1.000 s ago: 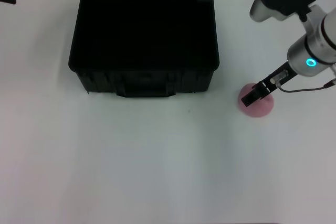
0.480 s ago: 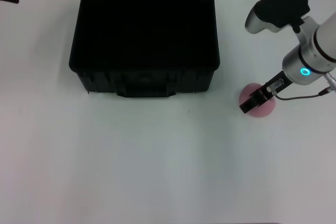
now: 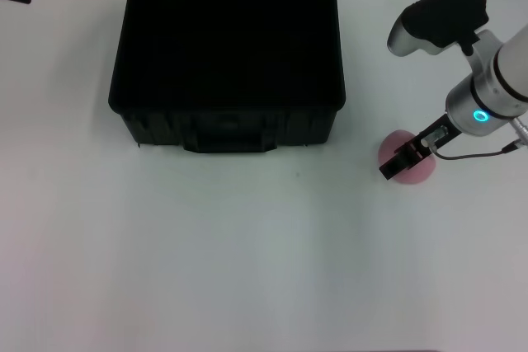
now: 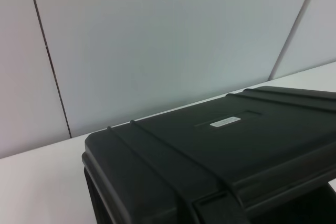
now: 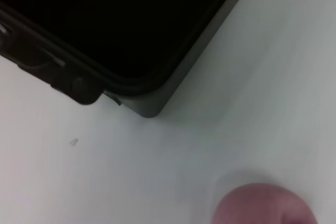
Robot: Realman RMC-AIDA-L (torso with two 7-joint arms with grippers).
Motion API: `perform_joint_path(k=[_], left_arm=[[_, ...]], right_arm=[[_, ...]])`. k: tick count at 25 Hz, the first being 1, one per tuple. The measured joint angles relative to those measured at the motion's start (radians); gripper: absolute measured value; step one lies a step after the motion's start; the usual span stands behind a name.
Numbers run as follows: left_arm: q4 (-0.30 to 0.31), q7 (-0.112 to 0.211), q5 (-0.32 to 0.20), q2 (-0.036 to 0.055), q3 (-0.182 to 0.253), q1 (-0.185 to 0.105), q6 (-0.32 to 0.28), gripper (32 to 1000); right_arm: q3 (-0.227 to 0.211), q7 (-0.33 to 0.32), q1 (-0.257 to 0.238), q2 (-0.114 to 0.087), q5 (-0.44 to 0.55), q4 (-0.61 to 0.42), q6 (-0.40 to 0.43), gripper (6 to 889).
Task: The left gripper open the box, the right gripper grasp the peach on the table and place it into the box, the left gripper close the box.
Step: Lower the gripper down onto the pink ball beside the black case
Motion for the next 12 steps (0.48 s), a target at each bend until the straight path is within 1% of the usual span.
perform_joint_path(k=[12], left_arm=[[0.0,0.0,-0.001,0.0,0.0,0.002,0.001,389]], right_arm=[[0.0,0.002,0.0,0.0,-0.001,0.019,-0.012,740]])
